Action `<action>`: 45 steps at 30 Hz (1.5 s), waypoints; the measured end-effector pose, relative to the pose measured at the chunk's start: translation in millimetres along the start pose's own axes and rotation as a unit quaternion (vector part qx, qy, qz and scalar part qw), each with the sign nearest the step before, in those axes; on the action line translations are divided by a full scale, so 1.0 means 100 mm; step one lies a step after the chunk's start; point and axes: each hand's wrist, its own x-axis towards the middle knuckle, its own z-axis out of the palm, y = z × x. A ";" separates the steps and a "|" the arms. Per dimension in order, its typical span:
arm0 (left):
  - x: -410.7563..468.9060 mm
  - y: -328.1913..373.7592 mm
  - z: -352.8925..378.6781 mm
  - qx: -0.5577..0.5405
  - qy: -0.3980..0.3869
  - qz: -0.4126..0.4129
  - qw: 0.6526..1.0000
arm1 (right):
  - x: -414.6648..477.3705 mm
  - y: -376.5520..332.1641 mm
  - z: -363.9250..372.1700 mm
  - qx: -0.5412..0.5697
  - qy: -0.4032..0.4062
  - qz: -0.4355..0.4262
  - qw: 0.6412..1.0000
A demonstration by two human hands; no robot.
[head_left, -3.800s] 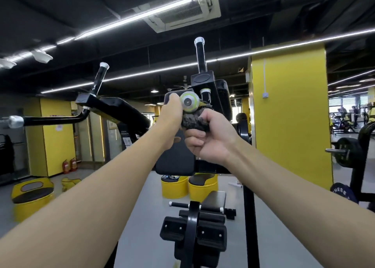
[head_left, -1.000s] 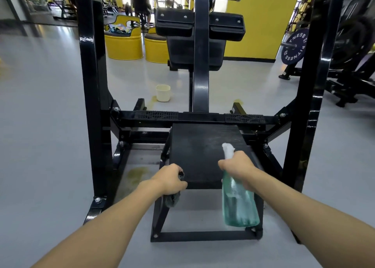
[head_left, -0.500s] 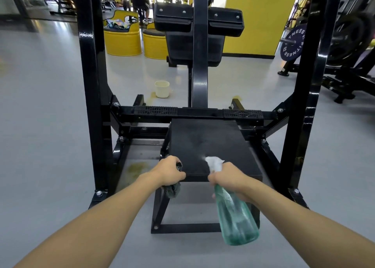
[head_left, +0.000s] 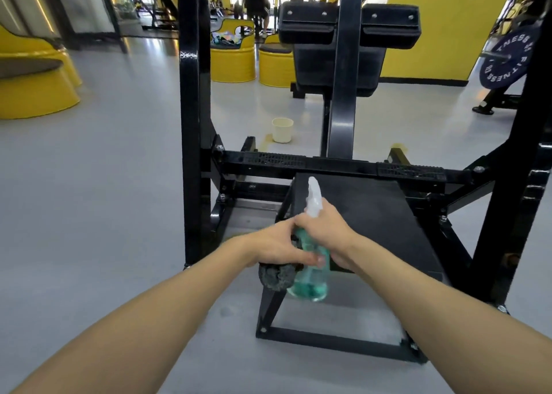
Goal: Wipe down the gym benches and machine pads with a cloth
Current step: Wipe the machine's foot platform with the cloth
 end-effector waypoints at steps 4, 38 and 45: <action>-0.04 -0.14 -0.21 -0.047 0.115 -0.006 0.992 | 0.19 -0.17 0.26 -0.006 -0.044 -0.023 0.999; 1.57 -1.96 0.16 -0.143 0.437 -0.273 0.845 | 1.57 0.73 0.55 -0.533 -0.062 -0.085 0.839; 1.52 -2.17 0.29 -0.186 0.432 -0.329 0.819 | 1.55 0.71 0.54 -0.528 -0.067 -0.087 0.842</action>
